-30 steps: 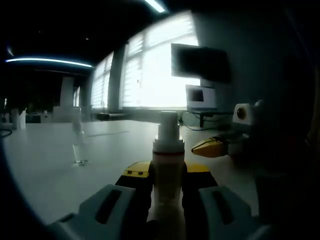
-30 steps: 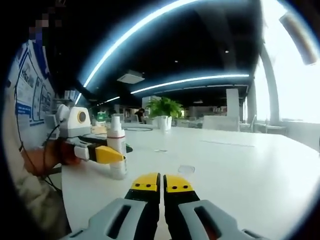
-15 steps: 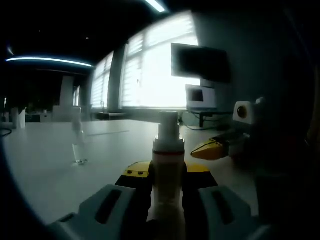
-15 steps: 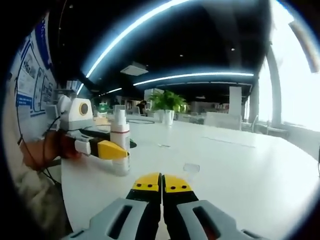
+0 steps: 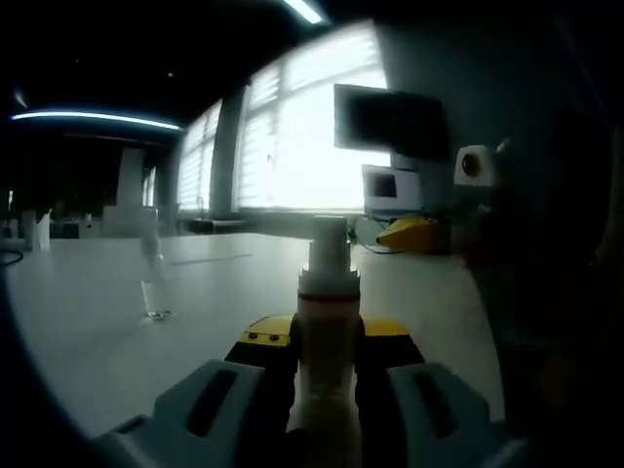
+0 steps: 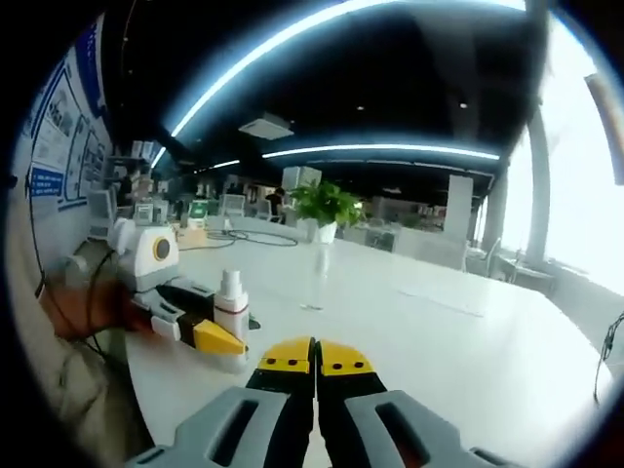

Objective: Clamp pump bottle remove cover press pump head put on cover

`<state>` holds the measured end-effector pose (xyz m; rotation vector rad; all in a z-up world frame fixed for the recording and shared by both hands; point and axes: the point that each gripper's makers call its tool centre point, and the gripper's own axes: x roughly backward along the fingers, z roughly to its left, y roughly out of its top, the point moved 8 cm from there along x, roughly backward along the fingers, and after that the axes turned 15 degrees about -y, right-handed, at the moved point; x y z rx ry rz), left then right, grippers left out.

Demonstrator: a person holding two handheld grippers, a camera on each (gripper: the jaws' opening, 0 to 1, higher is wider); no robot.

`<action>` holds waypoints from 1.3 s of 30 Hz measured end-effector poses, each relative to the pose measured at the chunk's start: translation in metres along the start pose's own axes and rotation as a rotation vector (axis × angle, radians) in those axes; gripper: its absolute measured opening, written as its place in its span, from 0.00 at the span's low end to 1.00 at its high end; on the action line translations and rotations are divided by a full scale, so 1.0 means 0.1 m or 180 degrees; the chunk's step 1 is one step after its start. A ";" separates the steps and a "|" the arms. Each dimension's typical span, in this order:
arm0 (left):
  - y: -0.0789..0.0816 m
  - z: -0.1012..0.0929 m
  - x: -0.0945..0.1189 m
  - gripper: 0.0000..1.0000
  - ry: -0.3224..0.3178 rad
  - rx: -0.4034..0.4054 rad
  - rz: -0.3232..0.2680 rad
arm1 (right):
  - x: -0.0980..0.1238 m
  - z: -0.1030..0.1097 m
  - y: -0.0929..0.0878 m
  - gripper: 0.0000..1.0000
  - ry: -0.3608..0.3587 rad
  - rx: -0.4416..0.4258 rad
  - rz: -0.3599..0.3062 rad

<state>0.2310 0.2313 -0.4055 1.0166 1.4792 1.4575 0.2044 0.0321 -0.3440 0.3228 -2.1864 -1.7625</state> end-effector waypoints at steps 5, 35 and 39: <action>0.00 -0.01 0.00 0.13 0.0001 0.0002 0.0001 | 0.03 0.01 0.13 0.00 0.0082 0.0094 0.0019; 0.00 -0.02 0.00 0.13 -0.0004 0.0013 0.0020 | -0.12 0.19 0.78 0.00 0.0497 0.1306 0.0483; 0.00 -0.01 0.01 0.13 -0.0003 0.0016 0.0021 | -0.14 0.21 0.84 0.00 0.0572 0.1425 0.0548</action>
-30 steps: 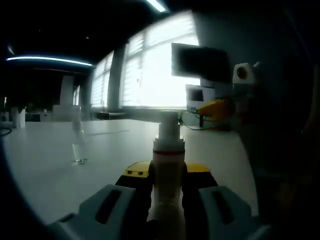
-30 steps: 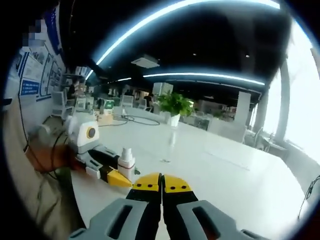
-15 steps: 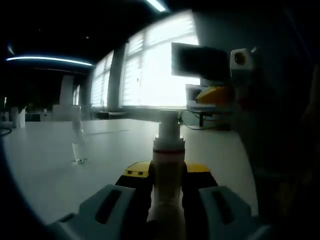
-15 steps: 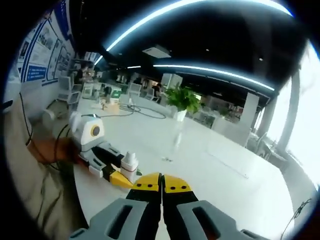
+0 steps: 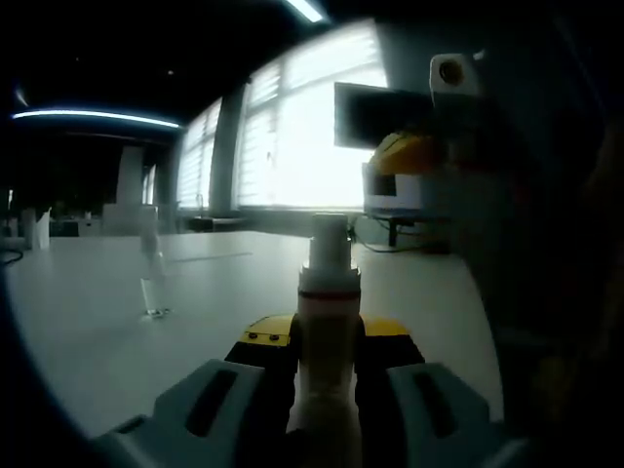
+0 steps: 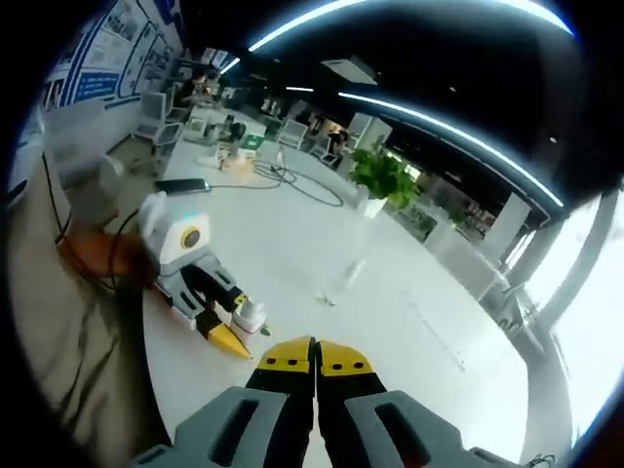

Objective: Clamp pump bottle remove cover press pump head put on cover

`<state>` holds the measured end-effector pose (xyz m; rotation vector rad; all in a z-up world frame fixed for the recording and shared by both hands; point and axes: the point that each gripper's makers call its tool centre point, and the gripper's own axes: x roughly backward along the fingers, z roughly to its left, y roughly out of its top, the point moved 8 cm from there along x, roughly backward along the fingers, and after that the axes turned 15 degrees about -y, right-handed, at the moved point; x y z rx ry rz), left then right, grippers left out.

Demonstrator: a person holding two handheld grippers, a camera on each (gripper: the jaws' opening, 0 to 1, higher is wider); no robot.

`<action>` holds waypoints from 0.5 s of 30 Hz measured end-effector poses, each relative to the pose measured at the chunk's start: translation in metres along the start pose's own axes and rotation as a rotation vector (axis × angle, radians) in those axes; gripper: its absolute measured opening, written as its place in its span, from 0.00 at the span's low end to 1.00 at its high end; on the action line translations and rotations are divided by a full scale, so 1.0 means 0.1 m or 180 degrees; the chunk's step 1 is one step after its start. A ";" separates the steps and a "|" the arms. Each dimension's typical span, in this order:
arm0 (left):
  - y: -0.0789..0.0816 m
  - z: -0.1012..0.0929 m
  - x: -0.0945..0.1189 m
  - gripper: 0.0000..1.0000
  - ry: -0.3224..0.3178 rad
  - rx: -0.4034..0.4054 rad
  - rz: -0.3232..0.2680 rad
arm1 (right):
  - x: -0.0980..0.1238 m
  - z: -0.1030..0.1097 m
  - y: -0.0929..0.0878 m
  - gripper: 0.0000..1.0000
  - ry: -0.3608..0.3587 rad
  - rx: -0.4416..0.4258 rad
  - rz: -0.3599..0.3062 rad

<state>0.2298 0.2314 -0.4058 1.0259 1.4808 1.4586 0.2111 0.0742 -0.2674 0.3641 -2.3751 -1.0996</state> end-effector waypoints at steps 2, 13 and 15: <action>0.00 0.00 0.00 0.13 0.0000 0.0001 0.0000 | -0.01 -0.01 0.04 0.00 0.0027 0.0029 0.0018; 0.00 0.00 0.00 0.13 -0.0003 -0.0006 0.0004 | -0.08 0.07 0.27 0.00 0.0450 0.0272 0.0182; 0.00 0.00 0.00 0.13 -0.0003 -0.0004 0.0004 | -0.10 0.07 0.32 0.00 0.0508 0.0285 0.0211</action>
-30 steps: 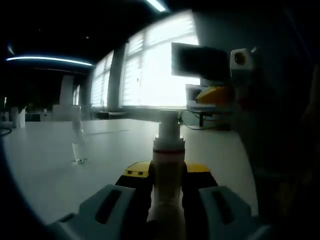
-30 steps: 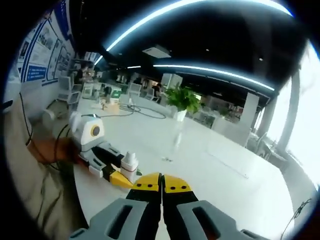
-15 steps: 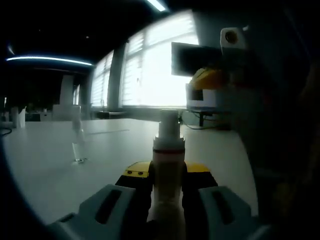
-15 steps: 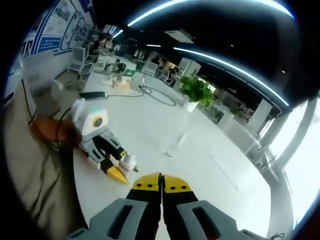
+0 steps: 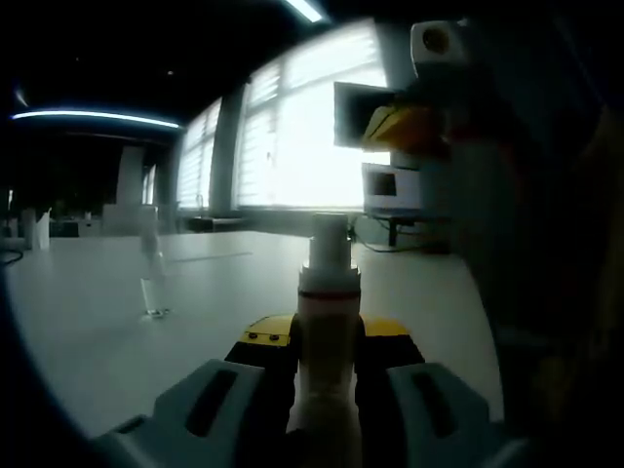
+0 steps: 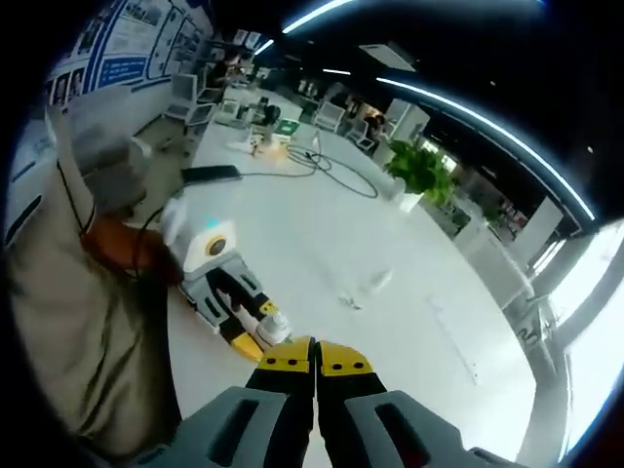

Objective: Clamp pump bottle remove cover press pump head put on cover

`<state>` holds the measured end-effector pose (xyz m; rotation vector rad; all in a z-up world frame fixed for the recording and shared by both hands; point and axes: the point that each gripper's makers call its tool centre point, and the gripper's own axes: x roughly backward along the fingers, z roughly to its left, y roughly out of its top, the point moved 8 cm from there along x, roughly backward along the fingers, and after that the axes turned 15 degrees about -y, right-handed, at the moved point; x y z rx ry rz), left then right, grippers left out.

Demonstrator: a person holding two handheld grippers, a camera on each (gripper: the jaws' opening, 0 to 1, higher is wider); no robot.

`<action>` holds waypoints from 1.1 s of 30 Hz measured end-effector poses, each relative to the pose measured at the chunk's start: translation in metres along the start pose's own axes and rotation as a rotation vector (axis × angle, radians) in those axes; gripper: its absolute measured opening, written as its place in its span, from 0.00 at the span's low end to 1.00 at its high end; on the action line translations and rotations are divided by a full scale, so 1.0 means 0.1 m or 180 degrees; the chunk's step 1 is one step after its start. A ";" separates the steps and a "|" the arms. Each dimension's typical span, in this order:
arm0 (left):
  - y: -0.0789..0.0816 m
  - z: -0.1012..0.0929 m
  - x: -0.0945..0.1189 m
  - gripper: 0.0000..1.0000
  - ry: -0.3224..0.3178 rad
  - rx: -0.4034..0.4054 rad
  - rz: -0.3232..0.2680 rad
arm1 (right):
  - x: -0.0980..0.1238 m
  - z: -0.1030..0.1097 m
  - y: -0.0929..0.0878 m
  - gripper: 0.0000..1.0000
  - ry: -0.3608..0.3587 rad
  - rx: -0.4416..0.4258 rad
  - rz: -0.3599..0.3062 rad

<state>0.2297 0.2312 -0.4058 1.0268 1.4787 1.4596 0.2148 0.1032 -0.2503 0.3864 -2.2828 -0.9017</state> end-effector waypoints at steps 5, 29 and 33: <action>0.00 0.00 0.00 0.13 0.0001 0.0021 -0.0003 | -0.03 -0.03 0.10 0.00 0.0054 0.0216 0.0060; 0.00 -0.02 0.00 0.13 -0.0007 0.0003 0.0005 | -0.29 0.09 0.32 0.00 0.0812 0.1109 0.0267; 0.00 -0.02 0.00 0.13 -0.0007 0.0002 0.0006 | -0.34 0.10 0.33 0.00 0.0899 0.1196 0.0288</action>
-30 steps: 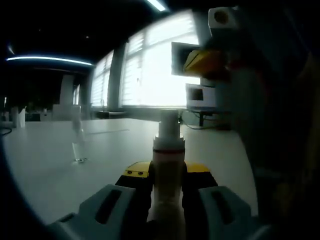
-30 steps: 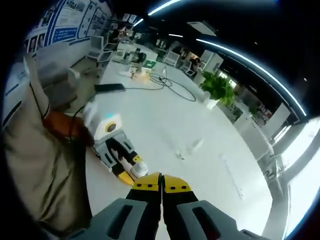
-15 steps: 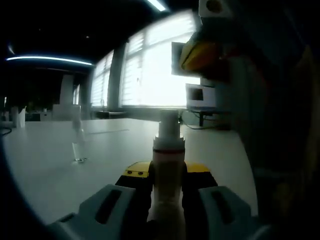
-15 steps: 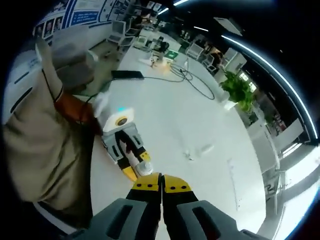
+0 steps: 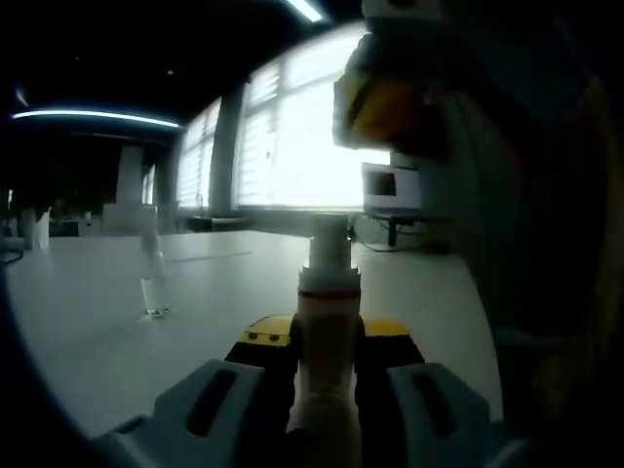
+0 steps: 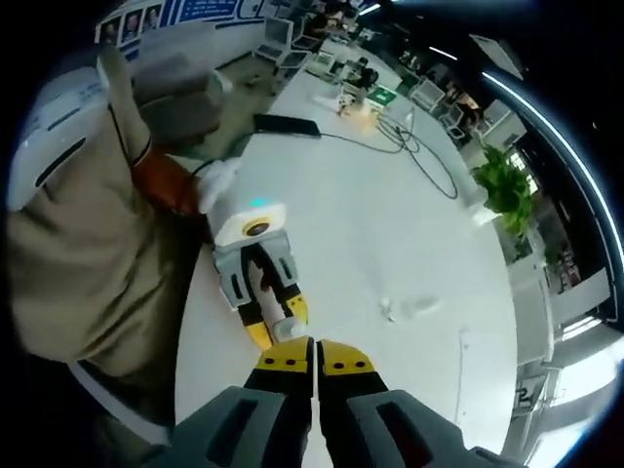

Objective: Clamp pump bottle remove cover press pump head put on cover

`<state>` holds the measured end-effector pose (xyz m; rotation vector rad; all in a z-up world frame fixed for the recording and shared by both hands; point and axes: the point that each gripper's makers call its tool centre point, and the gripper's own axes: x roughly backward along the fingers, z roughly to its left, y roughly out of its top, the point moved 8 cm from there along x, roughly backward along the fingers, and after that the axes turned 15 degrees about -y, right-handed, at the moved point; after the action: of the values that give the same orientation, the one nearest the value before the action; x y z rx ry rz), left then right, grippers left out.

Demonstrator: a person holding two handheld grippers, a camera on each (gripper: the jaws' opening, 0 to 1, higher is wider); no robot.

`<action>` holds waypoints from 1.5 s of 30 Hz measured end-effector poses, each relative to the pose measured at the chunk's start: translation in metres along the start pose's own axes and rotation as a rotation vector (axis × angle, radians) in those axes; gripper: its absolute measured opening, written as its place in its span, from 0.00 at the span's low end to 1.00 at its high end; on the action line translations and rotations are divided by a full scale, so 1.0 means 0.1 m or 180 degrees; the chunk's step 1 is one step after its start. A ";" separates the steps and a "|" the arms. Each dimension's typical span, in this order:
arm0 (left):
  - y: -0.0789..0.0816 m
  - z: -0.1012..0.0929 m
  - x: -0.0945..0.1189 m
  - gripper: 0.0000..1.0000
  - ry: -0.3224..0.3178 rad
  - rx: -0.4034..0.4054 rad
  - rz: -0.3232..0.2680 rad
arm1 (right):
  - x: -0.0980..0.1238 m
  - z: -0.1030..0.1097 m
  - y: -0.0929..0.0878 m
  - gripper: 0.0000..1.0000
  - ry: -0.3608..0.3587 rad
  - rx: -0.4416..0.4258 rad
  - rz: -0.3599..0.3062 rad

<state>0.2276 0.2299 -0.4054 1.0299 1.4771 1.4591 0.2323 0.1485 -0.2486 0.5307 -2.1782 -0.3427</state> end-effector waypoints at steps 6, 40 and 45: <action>0.00 -0.01 0.00 0.13 -0.0001 -0.0006 0.0001 | -0.07 0.01 -0.01 0.00 0.0189 0.0146 -0.0017; -0.03 0.03 -0.01 0.13 -0.0018 -0.0017 0.0004 | -0.34 0.07 0.01 0.00 0.0783 0.0572 0.0078; -0.03 0.03 -0.01 0.13 -0.0024 -0.0019 0.0005 | -0.34 0.06 0.01 0.00 0.0786 0.0592 0.0096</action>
<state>0.2306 0.2295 -0.4087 1.0319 1.4662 1.4583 0.2466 0.1660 -0.2750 0.6086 -1.9855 -0.0536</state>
